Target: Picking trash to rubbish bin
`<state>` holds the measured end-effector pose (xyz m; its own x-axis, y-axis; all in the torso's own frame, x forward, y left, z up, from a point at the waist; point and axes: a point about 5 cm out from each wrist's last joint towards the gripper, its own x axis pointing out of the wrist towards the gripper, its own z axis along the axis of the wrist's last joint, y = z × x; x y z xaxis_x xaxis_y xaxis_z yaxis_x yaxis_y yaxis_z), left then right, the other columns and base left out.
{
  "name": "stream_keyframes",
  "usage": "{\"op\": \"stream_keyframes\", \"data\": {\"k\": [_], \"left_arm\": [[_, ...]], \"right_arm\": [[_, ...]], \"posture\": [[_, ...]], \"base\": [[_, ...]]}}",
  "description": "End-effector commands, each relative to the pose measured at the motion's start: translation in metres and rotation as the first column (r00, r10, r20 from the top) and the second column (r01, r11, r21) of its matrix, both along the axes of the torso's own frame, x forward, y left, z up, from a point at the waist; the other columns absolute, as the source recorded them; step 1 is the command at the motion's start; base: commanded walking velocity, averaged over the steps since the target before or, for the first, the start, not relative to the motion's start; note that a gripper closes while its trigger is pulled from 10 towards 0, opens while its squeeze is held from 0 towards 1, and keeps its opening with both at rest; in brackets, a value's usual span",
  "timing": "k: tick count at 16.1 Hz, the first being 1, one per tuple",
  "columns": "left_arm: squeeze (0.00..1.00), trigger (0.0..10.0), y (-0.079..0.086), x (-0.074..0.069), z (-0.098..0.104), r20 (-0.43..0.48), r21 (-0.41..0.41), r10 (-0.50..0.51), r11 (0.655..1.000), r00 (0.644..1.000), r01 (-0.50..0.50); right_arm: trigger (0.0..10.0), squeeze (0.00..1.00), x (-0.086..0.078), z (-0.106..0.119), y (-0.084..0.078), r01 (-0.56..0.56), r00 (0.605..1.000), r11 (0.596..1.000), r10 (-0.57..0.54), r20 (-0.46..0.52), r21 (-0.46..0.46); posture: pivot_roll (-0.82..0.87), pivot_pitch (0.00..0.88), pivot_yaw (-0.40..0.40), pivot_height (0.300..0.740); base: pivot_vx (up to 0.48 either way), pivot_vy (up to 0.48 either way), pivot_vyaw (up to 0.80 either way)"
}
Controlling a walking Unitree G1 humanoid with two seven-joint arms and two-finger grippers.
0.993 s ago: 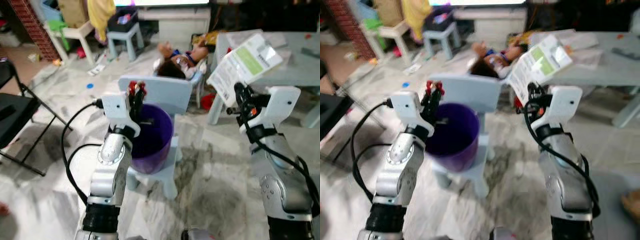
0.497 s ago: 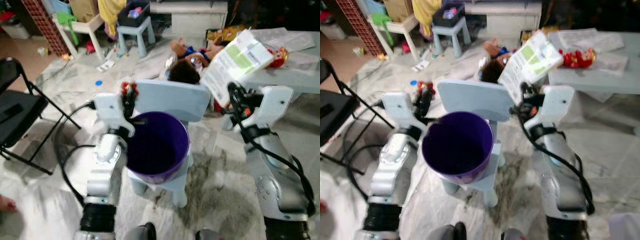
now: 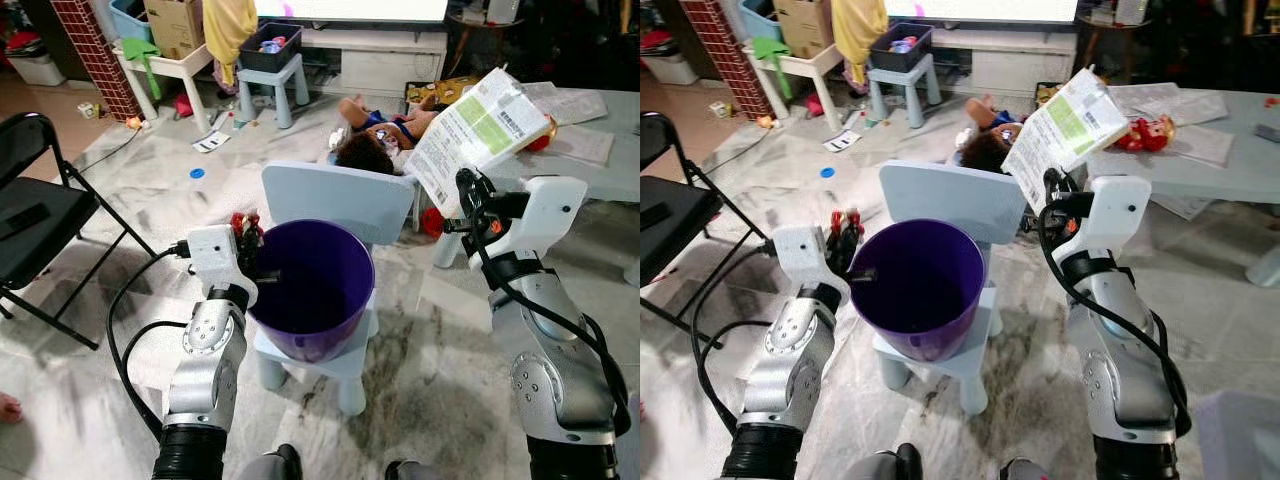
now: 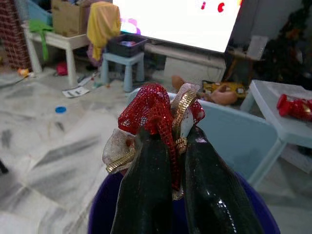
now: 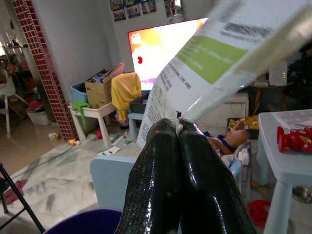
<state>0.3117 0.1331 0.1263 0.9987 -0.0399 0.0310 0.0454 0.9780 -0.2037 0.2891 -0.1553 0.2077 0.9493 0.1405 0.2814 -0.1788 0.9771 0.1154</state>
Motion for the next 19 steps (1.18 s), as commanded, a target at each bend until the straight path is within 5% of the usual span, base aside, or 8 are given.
{"op": "stream_keyframes", "data": {"k": [1,7,9,11,13,14,15,19], "left_arm": [[0.00,0.0,0.003,0.000,-0.003,-0.016,-0.012,0.011,1.000,1.000,-0.011],[0.00,0.4,0.002,0.000,-0.022,-0.108,-0.052,0.006,0.999,0.994,-0.012],[0.00,2.4,0.002,0.001,-0.033,-0.156,-0.051,-0.009,0.999,0.988,0.001],[0.00,8.6,0.010,0.003,-0.046,-0.210,-0.089,-0.021,0.996,0.978,0.002],[0.00,10.0,0.014,0.007,-0.056,-0.261,-0.132,-0.059,0.991,0.963,0.025],[0.66,10.0,0.010,0.007,-0.057,-0.260,-0.149,-0.099,0.987,0.960,0.061],[1.00,10.0,0.001,0.008,-0.059,-0.270,-0.187,-0.167,0.975,0.948,0.119],[1.00,10.0,-0.010,0.018,-0.057,-0.250,-0.221,-0.226,0.960,0.942,0.172]], "right_arm": [[0.0,0.00,-0.003,0.002,0.001,-0.013,1.000,1.000,0.013,0.005,-0.006],[0.0,0.00,-0.004,0.004,-0.001,-0.019,1.000,1.000,0.019,0.001,-0.019],[0.0,0.00,-0.006,0.005,-0.002,-0.021,1.000,0.999,0.021,-0.001,-0.025],[0.0,0.00,-0.014,0.005,-0.011,-0.007,1.000,0.999,0.007,-0.009,-0.053],[0.0,0.00,-0.025,0.002,-0.031,0.029,0.999,0.995,-0.033,-0.038,-0.099],[0.0,0.00,-0.027,0.001,-0.035,0.041,0.998,0.994,-0.046,-0.044,-0.106],[0.0,0.00,-0.030,0.001,-0.044,0.068,0.996,0.990,-0.074,-0.049,-0.124],[0.0,0.00,-0.034,0.007,-0.049,0.076,0.995,0.986,-0.084,-0.047,-0.151]], "posture": [[-0.06,0.184,0.036,0.740],[-0.08,0.197,0.020,0.740],[-0.10,0.209,0.009,0.740],[-0.12,0.226,-0.002,0.740],[-0.15,0.236,-0.007,0.740],[-0.16,0.236,-0.008,0.740],[-0.17,0.238,-0.008,0.740],[-0.19,0.230,-0.007,0.740]], "base": [[0.000,0.000,0.00],[0.000,0.000,0.00],[0.000,0.000,0.00],[0.000,0.000,0.00],[0.000,0.000,0.00],[0.000,0.000,0.00],[0.000,0.000,0.00],[0.000,0.000,0.00]]}}
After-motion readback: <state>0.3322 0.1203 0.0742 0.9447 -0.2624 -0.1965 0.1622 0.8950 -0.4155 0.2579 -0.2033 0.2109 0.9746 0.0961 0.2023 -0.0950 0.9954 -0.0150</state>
